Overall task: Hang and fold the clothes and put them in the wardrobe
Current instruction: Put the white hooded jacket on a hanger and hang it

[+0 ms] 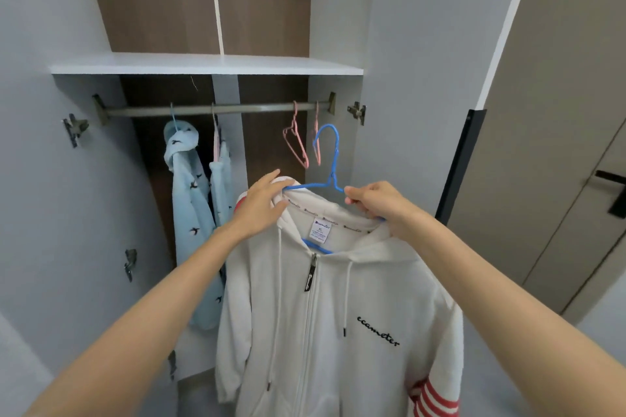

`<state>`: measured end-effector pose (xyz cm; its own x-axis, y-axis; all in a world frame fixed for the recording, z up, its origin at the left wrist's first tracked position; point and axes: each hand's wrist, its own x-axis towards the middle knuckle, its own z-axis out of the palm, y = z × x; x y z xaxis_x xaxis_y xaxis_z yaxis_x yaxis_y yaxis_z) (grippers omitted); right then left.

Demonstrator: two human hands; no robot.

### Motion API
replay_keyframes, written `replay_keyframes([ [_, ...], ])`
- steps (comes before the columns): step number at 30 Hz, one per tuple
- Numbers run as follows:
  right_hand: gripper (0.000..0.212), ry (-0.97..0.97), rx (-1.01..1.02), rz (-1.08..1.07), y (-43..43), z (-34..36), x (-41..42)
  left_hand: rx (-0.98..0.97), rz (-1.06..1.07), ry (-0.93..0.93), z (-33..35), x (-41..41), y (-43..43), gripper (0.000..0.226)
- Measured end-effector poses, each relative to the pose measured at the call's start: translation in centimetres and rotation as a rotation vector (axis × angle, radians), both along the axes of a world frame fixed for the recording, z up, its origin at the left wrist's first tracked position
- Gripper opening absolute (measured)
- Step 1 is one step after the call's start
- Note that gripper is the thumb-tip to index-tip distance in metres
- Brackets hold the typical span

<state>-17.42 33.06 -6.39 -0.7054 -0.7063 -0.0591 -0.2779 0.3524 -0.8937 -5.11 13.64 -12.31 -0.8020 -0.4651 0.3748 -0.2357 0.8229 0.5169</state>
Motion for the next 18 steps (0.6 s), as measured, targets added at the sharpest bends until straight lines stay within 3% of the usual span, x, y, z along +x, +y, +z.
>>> replay_keyframes([
  [9,0.026,-0.184,-0.085,0.061,-10.6,-0.2,-4.5,0.149,0.151,0.071,1.4,-1.6,-6.7,0.045],
  [18,0.032,-0.181,-0.121,0.112,-26.7,-1.1,-10.1,0.044,0.227,0.1,2.7,-5.0,-19.7,0.039],
])
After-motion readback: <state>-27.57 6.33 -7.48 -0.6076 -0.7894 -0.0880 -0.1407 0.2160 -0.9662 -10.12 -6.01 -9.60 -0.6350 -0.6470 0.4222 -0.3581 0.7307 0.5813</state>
